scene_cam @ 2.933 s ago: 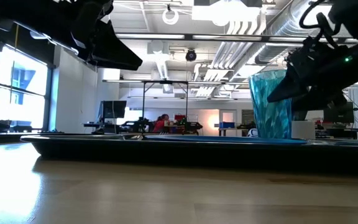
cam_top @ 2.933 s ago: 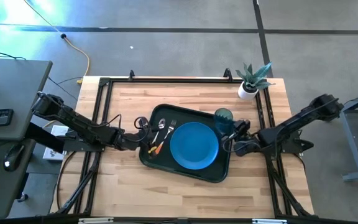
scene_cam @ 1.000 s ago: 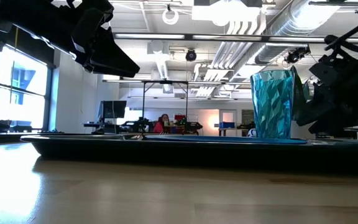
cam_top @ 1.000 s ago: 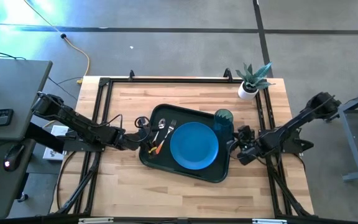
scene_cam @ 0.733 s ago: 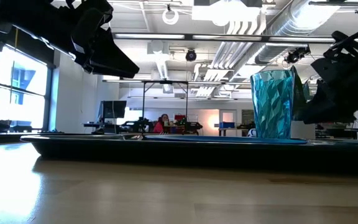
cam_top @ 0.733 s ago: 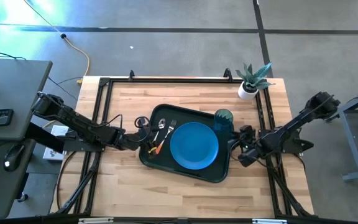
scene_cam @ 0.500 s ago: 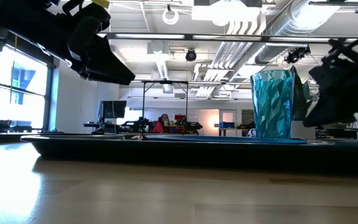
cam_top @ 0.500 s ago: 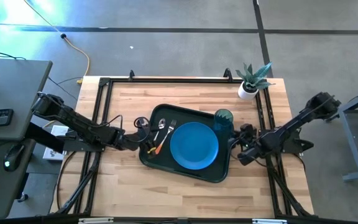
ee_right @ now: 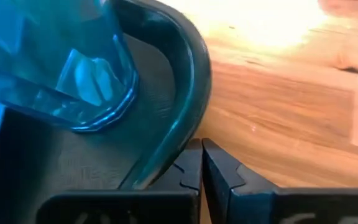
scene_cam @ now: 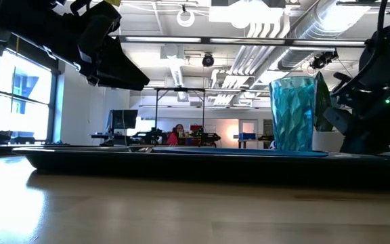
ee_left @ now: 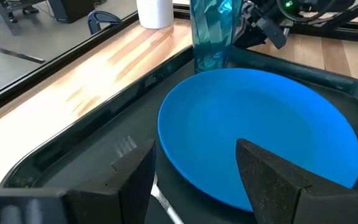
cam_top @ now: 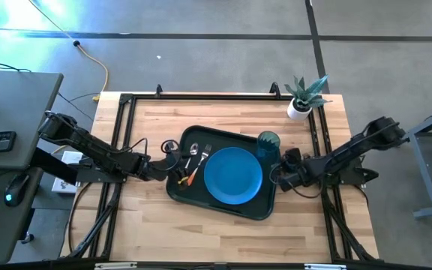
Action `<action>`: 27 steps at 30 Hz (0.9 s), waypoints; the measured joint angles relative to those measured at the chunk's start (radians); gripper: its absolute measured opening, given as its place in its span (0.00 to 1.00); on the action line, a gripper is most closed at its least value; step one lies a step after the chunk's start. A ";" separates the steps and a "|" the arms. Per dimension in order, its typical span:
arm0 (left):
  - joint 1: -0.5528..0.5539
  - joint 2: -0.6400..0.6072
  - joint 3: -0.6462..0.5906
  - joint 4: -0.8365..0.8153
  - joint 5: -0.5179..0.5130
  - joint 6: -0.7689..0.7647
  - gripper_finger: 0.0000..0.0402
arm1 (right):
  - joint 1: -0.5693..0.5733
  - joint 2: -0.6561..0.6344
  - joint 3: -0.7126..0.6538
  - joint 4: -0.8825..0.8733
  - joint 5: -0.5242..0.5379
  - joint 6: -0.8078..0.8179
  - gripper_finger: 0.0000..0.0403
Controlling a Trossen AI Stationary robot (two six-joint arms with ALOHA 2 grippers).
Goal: Pick and place plate/cup/fork/spoon on tray
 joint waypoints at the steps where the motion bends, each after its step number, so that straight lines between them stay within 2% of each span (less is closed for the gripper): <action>1: 0.000 0.000 0.000 0.000 0.000 0.003 0.53 | 0.000 0.015 0.001 0.020 0.012 0.004 0.00; 8: 0.000 0.000 0.000 -0.001 0.000 0.006 0.53 | -0.002 0.074 0.002 0.046 0.099 0.006 0.00; 13: 0.001 0.000 0.000 -0.001 0.000 0.007 0.53 | -0.003 0.109 0.002 0.070 0.129 -0.141 0.00; 19: 0.001 0.000 0.000 0.000 0.000 0.030 0.53 | -0.031 0.142 -0.001 0.116 0.204 -0.208 0.00; 24: 0.002 0.000 0.000 0.005 -0.003 0.072 0.53 | -0.095 0.172 -0.001 0.309 0.202 -0.444 0.00; 27: 0.021 0.000 0.000 0.006 -0.016 0.167 0.53 | -0.167 0.182 0.001 0.429 0.157 -0.620 0.00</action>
